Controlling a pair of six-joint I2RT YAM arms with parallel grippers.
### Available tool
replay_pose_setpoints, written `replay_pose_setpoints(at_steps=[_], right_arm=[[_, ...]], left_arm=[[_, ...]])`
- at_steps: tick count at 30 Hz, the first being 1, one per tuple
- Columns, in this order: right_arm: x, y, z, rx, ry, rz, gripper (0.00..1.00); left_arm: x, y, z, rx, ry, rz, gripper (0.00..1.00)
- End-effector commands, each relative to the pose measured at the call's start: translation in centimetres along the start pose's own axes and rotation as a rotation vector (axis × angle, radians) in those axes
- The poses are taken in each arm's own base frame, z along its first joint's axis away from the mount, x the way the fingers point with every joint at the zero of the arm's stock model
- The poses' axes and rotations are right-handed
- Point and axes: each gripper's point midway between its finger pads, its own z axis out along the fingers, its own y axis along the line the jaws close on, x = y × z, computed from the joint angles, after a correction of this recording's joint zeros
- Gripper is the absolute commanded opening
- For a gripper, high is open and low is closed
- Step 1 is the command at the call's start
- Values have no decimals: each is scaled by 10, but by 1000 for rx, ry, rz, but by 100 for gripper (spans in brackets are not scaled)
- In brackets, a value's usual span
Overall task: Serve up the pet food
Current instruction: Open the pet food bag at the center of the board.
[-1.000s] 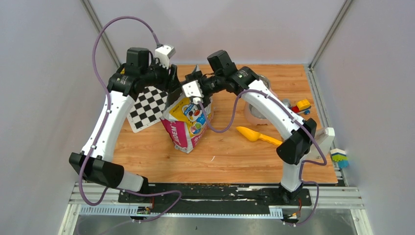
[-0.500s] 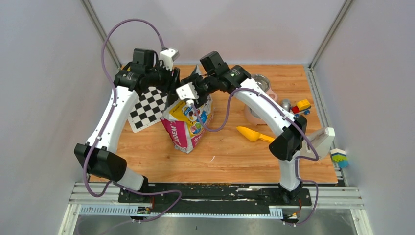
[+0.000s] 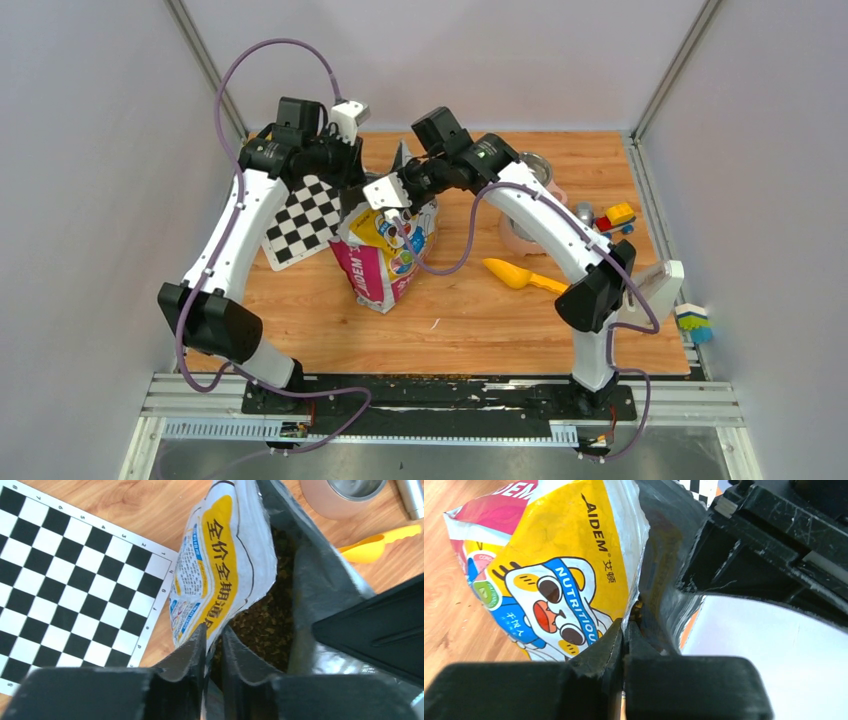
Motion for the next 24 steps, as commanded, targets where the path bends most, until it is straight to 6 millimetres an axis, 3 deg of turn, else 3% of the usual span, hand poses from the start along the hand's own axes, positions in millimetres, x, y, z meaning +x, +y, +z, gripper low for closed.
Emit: replay_pose_setpoints(at_steps=[1,8,15,24], right_arm=[[-17,14,-34,-13,23,3,0],[-34,30,-59,-10,0,50,0],[-53,72,-82,-70,-52,82,0],[-76,110,-101,-159,-129,103,0]], left_arm=[[-20,1,-6,-19,-48,16,19],[-46,13,-12,-96,-120,-4,0],[-77,16,-24,-130,-204,-16,0],[-83,33,-18,-212,-204,-86,0]])
